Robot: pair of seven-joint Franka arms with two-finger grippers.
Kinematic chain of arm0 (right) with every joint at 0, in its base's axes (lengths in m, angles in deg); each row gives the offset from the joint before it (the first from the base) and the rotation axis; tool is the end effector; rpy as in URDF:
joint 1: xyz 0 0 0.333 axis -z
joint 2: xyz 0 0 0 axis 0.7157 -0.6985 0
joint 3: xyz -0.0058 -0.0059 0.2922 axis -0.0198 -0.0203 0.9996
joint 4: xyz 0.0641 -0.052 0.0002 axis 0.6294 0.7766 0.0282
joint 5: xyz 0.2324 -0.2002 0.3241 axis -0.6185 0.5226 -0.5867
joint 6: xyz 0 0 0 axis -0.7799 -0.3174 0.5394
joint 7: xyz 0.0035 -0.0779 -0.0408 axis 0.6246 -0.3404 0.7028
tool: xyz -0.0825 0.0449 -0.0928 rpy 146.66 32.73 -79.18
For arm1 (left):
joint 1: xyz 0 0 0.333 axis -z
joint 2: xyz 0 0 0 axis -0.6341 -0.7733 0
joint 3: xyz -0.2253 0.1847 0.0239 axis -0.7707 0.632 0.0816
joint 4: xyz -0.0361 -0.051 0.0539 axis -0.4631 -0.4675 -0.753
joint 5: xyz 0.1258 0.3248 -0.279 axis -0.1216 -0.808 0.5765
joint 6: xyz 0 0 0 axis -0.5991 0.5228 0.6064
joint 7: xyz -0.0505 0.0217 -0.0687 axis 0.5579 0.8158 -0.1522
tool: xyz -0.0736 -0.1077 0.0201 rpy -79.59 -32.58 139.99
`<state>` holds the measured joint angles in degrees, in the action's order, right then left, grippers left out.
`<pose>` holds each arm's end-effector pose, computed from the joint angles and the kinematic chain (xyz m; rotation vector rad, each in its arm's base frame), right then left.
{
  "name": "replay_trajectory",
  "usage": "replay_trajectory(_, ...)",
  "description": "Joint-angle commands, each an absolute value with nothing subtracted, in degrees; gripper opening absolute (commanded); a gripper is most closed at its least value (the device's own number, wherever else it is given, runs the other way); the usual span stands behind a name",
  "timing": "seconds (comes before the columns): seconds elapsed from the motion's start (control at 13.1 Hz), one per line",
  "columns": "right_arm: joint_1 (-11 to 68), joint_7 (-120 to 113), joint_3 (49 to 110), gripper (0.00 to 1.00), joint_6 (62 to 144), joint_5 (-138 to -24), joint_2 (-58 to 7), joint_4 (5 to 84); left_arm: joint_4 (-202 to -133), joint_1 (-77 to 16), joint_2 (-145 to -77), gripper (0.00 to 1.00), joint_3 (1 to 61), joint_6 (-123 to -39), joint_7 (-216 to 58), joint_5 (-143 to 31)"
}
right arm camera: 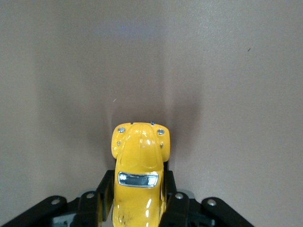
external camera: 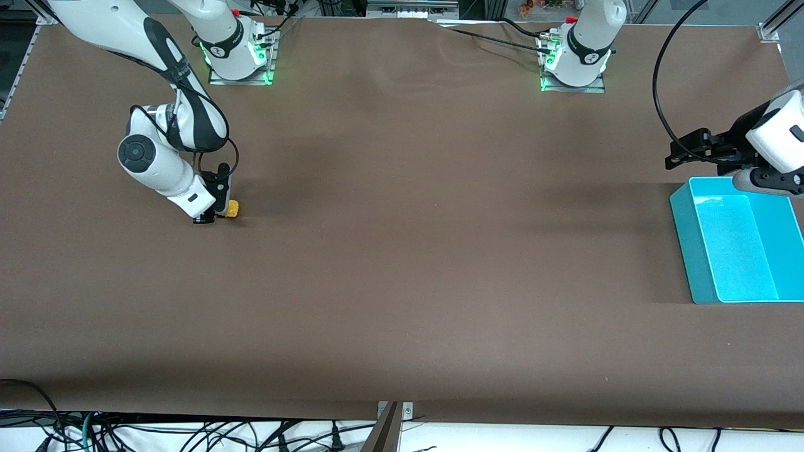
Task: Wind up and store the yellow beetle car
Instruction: 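Pull the held car backward along the table with the right gripper, then open the right gripper to release the wound car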
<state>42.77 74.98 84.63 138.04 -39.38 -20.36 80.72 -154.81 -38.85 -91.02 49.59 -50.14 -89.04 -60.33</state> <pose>0.5204 0.0265 0.0901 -2.2051 -2.2232 0.1040 0.6247 -0.0112 0.5403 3.0516 -0.1052 -0.1731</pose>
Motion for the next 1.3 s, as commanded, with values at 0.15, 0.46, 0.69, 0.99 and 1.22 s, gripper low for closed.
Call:
replay_trajectory(0.15, 43.24, 76.91, 83.49, 0.55, 139.91, -38.59, -24.13, 82.11, -153.37, -39.53, -91.65, 1.0, 49.51, -49.82, -90.35, -60.54)
replay_trajectory(0.46, 43.24, 76.04, 83.93, 1.0, 134.64, -38.67, -20.36, 81.5, -153.64, -39.53, -91.65, 1.0, 49.51, -49.82, -90.35, -60.54)
replay_trajectory(0.69, 43.32, 76.39, 83.93, 1.0, 132.63, -38.76, -17.98, 80.45, -153.64, -39.62, -91.65, 1.0, 49.51, -49.82, -90.35, -60.54)
replay_trajectory(0.99, 43.32, 76.56, 83.93, 1.0, 128.05, -38.94, -16.13, 76.5, -153.64, -39.62, -91.65, 1.0, 49.51, -49.82, -90.35, -60.54)
replay_trajectory(1.22, 43.32, 75.95, 84.02, 1.0, 122.36, -38.94, -14.11, 70.36, -153.98, -39.18, -91.73, 1.0, 49.25, -49.82, -90.35, -60.63)
